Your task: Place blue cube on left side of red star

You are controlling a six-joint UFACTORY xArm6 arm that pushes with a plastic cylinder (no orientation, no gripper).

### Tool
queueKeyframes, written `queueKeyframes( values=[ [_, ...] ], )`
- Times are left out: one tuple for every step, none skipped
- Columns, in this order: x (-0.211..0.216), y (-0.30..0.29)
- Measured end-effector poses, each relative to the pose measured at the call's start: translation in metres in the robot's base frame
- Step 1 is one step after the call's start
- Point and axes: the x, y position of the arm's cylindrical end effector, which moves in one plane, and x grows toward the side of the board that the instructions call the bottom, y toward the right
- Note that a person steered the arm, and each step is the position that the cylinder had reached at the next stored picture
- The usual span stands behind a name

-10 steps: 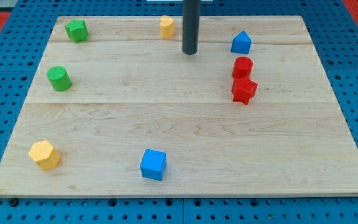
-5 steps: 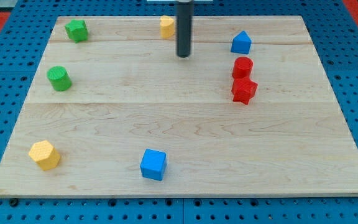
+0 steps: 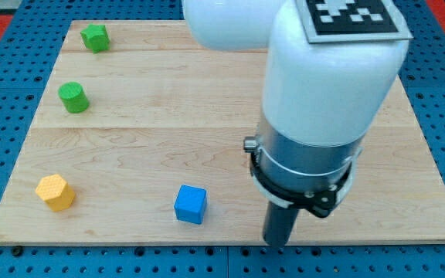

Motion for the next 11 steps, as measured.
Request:
queueKeyframes(
  values=[
    [0.000, -0.098],
    [-0.020, -0.130],
    [-0.065, -0.060],
    [-0.095, -0.020],
    [-0.131, -0.010],
    [-0.158, 0.029],
    [-0.180, -0.066],
    [-0.252, -0.056],
    [-0.320, 0.022],
    [-0.418, 0.009],
    [-0.425, -0.030]
  ],
)
